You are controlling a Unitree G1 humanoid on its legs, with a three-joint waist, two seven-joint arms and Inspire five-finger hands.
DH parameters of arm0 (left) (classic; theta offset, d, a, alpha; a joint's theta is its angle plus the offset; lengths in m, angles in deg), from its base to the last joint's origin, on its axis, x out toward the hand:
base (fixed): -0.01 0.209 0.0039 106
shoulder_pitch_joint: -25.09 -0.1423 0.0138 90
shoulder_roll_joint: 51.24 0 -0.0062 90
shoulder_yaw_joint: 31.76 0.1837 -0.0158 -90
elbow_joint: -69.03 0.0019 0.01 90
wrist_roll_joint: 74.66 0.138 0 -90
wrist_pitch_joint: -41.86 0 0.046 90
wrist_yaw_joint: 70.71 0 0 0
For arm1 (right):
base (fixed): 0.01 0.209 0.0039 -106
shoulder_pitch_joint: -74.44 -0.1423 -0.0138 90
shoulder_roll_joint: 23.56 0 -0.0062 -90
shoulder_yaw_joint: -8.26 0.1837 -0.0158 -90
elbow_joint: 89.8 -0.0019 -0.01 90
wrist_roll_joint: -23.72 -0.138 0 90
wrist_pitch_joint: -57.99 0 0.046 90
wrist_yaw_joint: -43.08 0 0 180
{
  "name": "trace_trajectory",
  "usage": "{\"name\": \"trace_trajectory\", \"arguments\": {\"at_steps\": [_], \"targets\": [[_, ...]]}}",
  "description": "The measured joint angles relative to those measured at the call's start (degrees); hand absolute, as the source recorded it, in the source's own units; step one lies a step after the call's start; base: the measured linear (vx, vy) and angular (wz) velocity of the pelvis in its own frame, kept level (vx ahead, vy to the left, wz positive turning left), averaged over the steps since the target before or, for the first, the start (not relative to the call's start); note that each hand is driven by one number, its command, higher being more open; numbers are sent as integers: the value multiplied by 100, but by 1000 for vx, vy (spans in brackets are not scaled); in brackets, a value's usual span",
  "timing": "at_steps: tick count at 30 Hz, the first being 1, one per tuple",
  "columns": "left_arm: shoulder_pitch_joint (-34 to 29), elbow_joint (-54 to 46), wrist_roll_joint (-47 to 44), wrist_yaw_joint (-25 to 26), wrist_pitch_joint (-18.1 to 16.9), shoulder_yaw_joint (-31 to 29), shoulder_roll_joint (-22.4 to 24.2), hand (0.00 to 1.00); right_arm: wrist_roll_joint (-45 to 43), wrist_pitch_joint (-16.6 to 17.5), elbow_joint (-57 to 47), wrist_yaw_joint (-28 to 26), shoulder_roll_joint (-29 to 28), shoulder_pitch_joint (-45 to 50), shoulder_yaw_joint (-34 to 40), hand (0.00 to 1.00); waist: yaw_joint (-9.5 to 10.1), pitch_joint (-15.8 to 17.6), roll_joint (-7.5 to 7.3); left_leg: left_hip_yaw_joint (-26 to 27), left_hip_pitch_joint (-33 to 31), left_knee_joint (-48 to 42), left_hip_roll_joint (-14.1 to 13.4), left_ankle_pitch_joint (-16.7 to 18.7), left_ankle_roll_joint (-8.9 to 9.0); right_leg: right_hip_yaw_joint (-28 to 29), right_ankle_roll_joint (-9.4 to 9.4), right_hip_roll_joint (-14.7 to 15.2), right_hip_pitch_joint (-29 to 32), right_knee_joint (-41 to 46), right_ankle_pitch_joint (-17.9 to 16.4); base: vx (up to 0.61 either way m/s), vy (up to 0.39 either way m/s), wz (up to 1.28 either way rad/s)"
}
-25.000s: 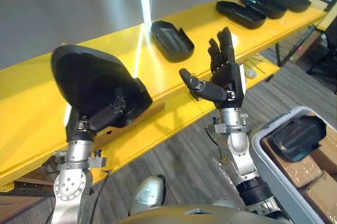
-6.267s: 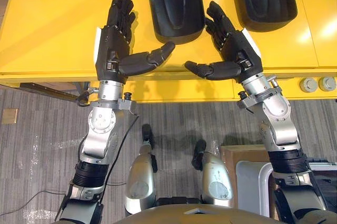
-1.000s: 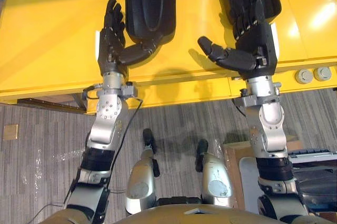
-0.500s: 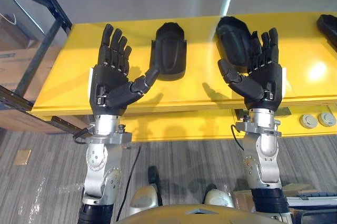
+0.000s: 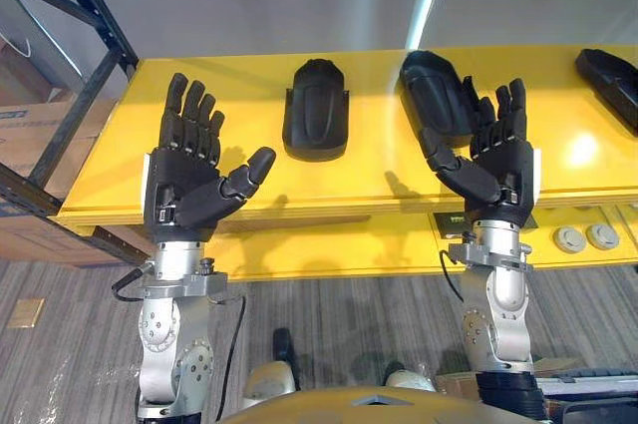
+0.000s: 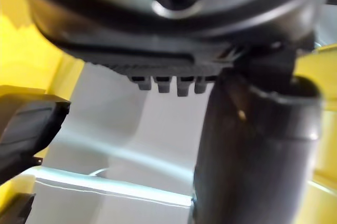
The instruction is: Walk over and take three plastic housings, then place them on the shelf
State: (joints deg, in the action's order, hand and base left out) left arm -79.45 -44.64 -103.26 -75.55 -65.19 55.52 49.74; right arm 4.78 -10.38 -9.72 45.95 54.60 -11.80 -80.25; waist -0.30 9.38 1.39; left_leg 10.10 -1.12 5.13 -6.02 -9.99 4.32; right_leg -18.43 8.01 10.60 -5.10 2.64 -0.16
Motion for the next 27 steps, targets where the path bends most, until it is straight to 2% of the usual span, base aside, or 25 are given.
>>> {"name": "trace_trajectory", "arguments": {"at_steps": [3, 6, 10, 18, 27], "targets": [[9, 30, -13, 291, 335, 10, 0, 100, -73, 13, 0, -138, 3, 7, -120, 100, -2, -27, 37, 19, 14, 0, -20, 17, 25, 16, -11, -16, -2, 4, -5, -10, -8, -3], [9, 149, -12, 293, 627, 74, -4, 100, -64, 22, 0, -240, 10, 8, -244, 100, 5, -63, 78, 19, 15, 1, -47, 16, 29, 19, -43, -43, -1, 2, -24, 0, 0, 0], [10, 365, 0, 339, 844, 288, -21, 100, -61, 22, 0, -267, 18, 12, -367, 100, 2, -97, 117, 16, 4, 1, -63, 14, 36, 15, -47, -63, 0, -22, -27, 0, 0, 0], [72, 807, -5, 447, 976, 795, -67, 100, -212, 20, 1, -341, 83, 114, -496, 100, -2, -195, 98, 5, -39, 0, -58, -13, 10, 3, -30, -73, 16, -80, 17, 0, 0, 0], [586, 1065, 429, 1103, 981, 1308, -185, 100, -215, 2, 0, -374, 285, 96, -816, 100, -10, -183, 98, -61, -371, 0, -59, -87, -8, -7, -66, -80, 347, -20, 14, -16, 3, 3]]}}
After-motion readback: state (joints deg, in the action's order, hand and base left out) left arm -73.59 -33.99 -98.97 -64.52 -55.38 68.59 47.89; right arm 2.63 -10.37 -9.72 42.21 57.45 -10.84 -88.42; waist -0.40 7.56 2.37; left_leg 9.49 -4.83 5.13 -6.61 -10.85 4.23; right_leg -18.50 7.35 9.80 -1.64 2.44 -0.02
